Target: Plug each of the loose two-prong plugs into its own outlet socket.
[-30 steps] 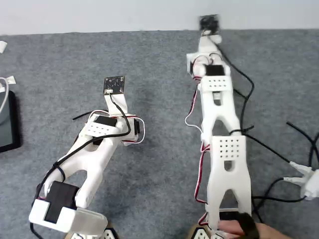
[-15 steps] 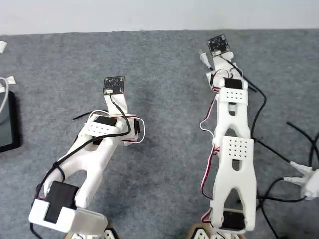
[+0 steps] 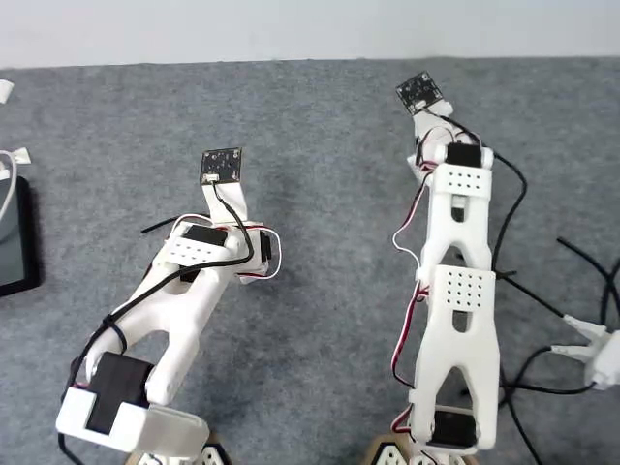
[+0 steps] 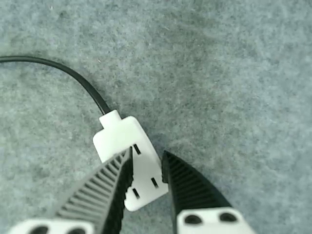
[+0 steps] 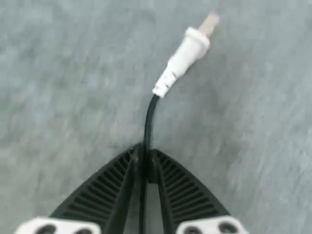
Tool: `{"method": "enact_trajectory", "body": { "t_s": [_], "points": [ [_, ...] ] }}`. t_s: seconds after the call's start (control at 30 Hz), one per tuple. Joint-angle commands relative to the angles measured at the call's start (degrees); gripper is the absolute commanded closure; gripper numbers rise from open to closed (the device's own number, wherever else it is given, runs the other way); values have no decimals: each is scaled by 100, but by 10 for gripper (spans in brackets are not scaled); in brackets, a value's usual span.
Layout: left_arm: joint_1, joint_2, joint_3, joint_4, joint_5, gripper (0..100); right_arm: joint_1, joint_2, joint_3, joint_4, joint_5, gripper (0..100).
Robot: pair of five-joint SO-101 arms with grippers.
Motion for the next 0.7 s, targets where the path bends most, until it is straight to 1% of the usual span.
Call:
{"method": "enact_trajectory", "body": {
  "t_s": [0.0,0.1,0.13,0.47,0.57,0.67],
  "points": [
    [-105,35,180,105,-9,988,31,-365,-475,1851,211,990],
    [-105,35,180,105,-9,988,-145,-532,-1099,3169,607,990],
    [-105,35,171,105,-9,988,-207,-593,-1152,3275,624,990],
    [-105,35,171,105,-9,988,48,-1692,-1011,3257,-255,990],
    [-105,35,171,105,-9,988,119,-2132,-545,3257,-501,990],
    [-105,35,171,105,-9,988,127,-2756,352,3257,-774,990]
  ]
}}
